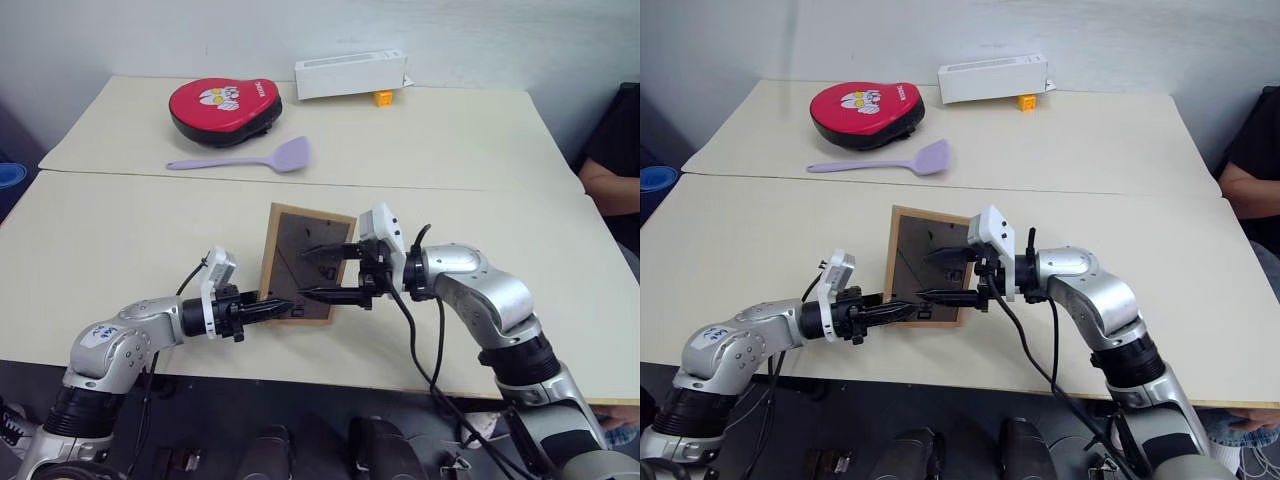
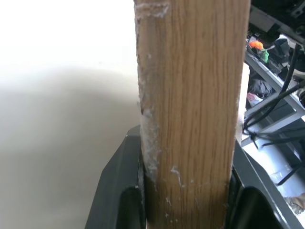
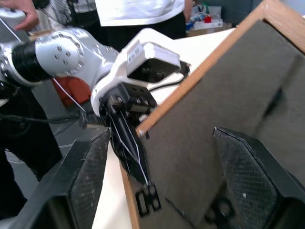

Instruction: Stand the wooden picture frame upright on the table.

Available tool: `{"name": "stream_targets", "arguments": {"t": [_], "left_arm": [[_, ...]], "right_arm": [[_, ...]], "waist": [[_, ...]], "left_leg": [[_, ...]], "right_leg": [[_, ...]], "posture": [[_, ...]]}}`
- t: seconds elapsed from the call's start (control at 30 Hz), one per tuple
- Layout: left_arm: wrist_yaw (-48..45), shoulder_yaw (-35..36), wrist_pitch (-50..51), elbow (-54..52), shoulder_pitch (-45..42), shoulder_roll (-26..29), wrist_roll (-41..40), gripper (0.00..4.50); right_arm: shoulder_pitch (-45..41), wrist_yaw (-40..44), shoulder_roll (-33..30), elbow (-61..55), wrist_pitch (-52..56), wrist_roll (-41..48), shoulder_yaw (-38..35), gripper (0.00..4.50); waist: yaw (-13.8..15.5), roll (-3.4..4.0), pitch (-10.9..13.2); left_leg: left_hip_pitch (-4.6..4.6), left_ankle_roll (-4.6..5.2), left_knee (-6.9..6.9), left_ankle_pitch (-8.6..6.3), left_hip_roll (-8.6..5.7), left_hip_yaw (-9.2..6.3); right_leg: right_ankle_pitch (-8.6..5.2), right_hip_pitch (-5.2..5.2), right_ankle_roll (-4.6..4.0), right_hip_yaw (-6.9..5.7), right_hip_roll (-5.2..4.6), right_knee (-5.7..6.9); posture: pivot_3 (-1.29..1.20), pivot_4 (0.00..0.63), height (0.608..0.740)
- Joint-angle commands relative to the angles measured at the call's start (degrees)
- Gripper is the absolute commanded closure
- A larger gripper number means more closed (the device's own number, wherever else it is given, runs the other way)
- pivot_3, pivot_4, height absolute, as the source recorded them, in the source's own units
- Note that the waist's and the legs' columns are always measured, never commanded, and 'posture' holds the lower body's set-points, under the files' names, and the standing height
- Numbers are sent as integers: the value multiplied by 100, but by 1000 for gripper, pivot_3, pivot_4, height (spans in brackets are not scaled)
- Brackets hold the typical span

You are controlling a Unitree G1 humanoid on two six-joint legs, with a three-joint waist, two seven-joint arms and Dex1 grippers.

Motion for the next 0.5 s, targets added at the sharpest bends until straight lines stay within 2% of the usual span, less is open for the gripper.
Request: {"name": "stream_targets", "arguments": {"t": [0.03,0.3,0.5], "left_arm": [[51,-61,-7,-160,19,-35,289,3225],[46,61,-29,-187,223,21,331,3225],[5,41,-50,-175,237,-20,402,3225]], "right_arm": [[-75,-52,141,27,-48,-94,56,957],[207,170,-126,-380,259,561,-597,957],[116,-60,-181,-14,205,213,-589,957]], "waist": [[-15,-1,0],[-19,-1,0],[-32,-1,0]], "left_leg": [[0,1,0,0,0,0],[-11,5,0,0,-1,-3],[-15,3,-1,1,-1,-3]], "right_leg": [[2,0,3,1,0,-2],[3,-4,5,-2,0,-6],[4,-12,5,-2,1,-3]], "posture": [[0,150,740],[0,150,740],[0,150,740]]}}
